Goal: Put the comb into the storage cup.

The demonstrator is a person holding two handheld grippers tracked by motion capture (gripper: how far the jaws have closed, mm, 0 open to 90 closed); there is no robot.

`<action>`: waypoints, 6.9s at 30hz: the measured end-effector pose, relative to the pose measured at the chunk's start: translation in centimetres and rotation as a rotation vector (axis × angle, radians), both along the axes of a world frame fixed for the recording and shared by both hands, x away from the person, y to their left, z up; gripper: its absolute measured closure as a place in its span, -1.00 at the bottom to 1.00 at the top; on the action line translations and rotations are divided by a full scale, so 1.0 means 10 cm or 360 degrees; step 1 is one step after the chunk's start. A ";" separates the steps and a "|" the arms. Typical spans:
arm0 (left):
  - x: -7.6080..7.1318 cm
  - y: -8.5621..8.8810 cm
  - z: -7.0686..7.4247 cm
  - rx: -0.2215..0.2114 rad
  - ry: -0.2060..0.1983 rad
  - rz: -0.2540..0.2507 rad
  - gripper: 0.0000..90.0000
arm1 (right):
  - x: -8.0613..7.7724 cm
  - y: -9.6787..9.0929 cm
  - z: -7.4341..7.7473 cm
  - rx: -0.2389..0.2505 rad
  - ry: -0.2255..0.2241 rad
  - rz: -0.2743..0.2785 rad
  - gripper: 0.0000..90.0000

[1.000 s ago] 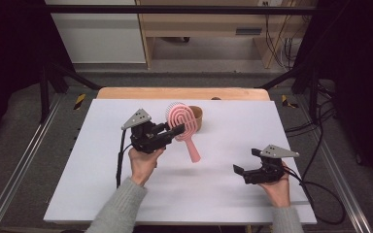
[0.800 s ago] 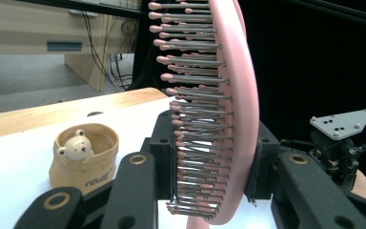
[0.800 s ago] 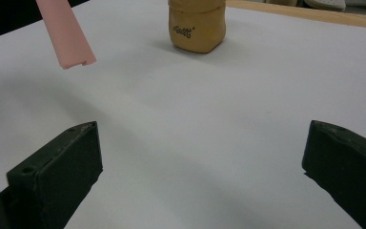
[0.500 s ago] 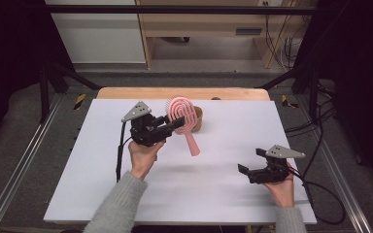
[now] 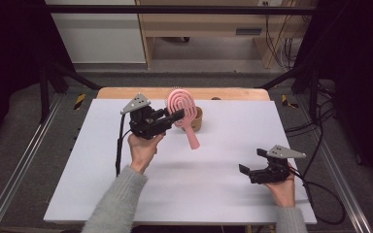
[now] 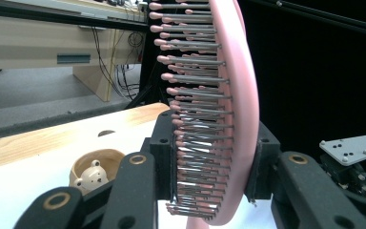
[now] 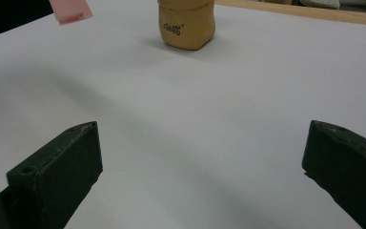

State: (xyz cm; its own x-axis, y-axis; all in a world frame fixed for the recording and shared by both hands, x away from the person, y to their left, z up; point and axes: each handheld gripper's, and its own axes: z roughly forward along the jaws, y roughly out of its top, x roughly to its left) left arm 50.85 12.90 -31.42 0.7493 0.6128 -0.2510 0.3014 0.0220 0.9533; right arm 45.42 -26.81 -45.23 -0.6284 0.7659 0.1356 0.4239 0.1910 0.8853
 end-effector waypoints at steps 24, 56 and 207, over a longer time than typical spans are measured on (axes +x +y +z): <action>0.22 -0.03 0.19 0.0007 -0.0034 0.0043 0.41 | 0.00 0.00 -0.01 -0.0010 0.0003 0.0014 -0.99; 0.61 -0.19 0.30 0.0020 -0.0011 0.0101 0.41 | 0.00 0.01 -0.02 -0.0014 0.0006 0.0030 -0.99; 1.37 -0.21 -0.64 0.0092 0.0187 0.0310 0.39 | -0.01 0.02 -0.04 -0.0007 0.0006 0.0036 -0.99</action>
State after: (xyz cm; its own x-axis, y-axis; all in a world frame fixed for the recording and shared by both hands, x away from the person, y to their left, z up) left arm 64.56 10.83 -37.79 0.5832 0.7589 -0.2898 0.4060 0.0368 0.9132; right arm 45.30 -26.59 -45.62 -0.6450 0.7523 0.1343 0.4225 0.2046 0.8830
